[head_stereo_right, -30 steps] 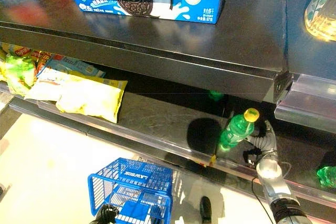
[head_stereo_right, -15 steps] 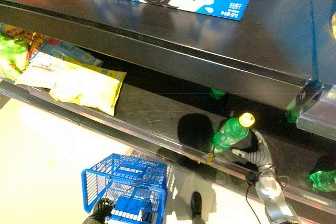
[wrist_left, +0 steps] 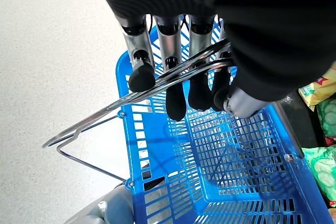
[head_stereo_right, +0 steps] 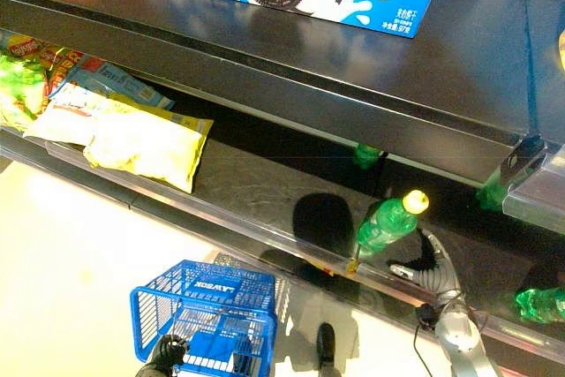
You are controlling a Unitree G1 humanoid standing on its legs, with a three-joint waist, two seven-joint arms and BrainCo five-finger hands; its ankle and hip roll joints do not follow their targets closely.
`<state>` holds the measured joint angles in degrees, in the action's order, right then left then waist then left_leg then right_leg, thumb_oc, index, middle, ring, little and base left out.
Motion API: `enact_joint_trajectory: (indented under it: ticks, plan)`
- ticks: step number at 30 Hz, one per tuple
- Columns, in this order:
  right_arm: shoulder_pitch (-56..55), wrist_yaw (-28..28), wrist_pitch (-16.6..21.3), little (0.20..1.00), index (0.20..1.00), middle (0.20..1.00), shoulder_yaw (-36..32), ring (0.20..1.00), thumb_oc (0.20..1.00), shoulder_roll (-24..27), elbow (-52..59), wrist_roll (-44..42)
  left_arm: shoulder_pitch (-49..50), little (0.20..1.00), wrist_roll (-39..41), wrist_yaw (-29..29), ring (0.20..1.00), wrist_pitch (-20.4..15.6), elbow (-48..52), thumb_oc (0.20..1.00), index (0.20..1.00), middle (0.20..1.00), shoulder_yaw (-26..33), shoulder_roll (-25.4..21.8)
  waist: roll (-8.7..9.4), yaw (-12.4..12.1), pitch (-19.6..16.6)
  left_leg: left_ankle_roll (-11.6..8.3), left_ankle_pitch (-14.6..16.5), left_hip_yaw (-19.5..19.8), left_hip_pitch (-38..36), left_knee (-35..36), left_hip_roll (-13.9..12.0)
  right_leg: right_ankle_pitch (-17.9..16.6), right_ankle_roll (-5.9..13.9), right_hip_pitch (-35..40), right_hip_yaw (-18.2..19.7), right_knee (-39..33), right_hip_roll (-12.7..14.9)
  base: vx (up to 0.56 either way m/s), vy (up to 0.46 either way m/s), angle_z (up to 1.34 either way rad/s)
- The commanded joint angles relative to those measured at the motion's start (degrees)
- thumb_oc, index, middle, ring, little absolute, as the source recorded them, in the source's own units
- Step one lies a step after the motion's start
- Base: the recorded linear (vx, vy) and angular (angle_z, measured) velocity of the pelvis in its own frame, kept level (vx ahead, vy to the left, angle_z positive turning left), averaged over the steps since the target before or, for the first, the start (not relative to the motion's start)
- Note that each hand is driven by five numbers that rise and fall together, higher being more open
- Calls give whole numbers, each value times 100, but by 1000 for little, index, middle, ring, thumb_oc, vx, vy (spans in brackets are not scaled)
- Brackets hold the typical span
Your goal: Pick up the snacks into the basket
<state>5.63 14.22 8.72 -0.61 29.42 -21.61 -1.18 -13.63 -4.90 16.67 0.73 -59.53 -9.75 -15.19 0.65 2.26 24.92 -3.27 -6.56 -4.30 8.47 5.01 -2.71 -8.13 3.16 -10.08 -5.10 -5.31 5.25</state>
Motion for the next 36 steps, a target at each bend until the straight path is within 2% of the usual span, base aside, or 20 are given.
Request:
enact_joint_trajectory:
  ticks: [1, 12, 36]
  plan:
    - [-400, -398, -259, 1000, 1000, 1000, 506, 1000, 1000, -318, -297, -191, 60, 200, -136, 43, 200, 18, -332, 200, 200, 200, -42, -160, -7, -91, -137, -46, 88, 233, 277, -94, -6, 292, 573, -297, 245, 442, 354, 0, 0, 0]
    - [490, -190, -215, 1000, 1000, 1000, 968, 1000, 1000, -806, -838, -623, 50, 200, -140, 29, 200, 7, -372, 200, 200, 200, -233, -122, -150, -233, -209, -50, 58, 266, 377, -81, 45, 195, 585, -309, 188, 283, 384, 0, 0, 0]
    - [2088, -192, -404, 1000, 1000, 1000, 1867, 1000, 1000, -1081, -1508, -915, 94, 200, -152, -99, 200, -24, -419, 200, 200, 200, -616, -147, -310, -529, -321, -38, 59, 368, 451, -89, 148, 134, 585, -277, 69, 183, 439, 2, 2, 1]
